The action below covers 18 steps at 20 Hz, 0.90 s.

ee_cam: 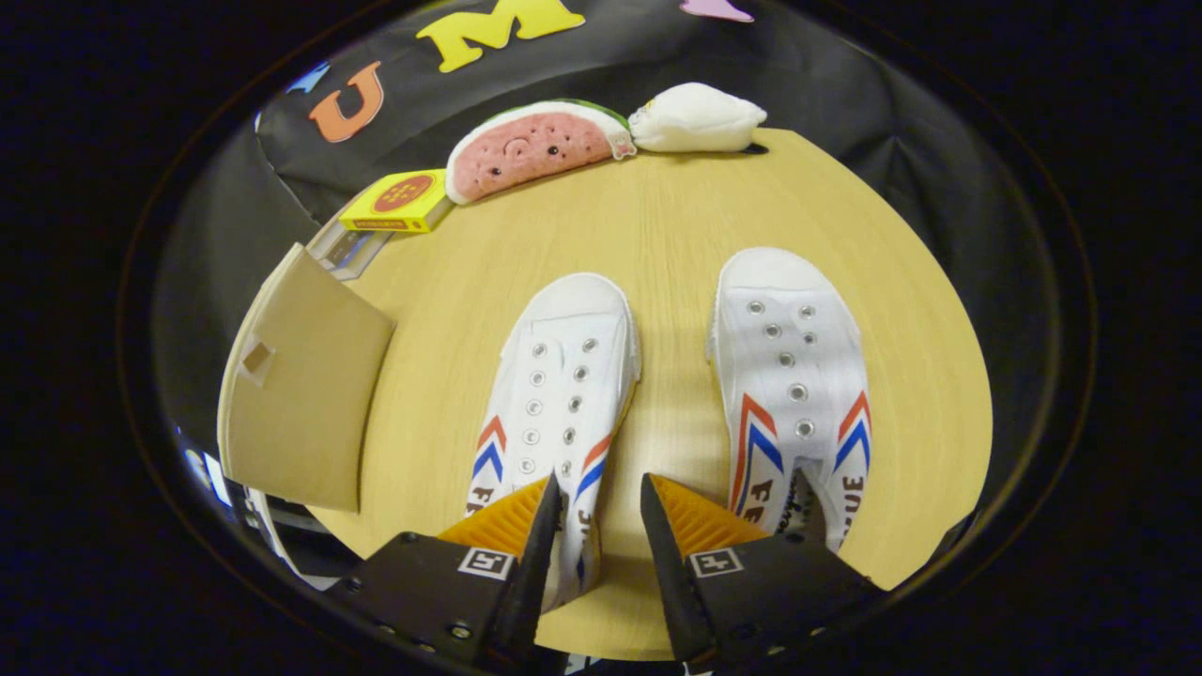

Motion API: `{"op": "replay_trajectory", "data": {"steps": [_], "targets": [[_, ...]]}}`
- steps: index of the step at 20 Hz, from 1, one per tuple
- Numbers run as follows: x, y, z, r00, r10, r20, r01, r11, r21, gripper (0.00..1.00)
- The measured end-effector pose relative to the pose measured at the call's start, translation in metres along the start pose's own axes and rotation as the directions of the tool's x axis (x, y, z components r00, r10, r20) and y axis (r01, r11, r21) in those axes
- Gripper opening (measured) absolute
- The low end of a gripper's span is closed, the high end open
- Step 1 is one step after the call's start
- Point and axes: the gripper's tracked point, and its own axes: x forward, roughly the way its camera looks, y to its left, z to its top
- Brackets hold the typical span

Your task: Open the storage box then place both shoes into the box .Put the left shoe in first, then the right shoe, with the right side of both shoes facing outward in a uniform manner.

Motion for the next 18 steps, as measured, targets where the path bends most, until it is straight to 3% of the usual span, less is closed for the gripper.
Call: {"op": "replay_trajectory", "data": {"steps": [3,4,9,18], "targets": [[0.007,0.009,-0.005,0.998,0.054,-0.044,-0.051,0.997,0.057,0.12],[0.005,0.009,-0.002,0.998,0.056,-0.037,-0.054,0.997,0.063,0.13],[-0.001,0.012,-0.002,0.995,0.083,-0.056,-0.075,0.989,0.124,0.0],[-0.047,0.054,0.004,0.996,0.089,0.004,-0.089,0.986,0.141,0.0]]}}
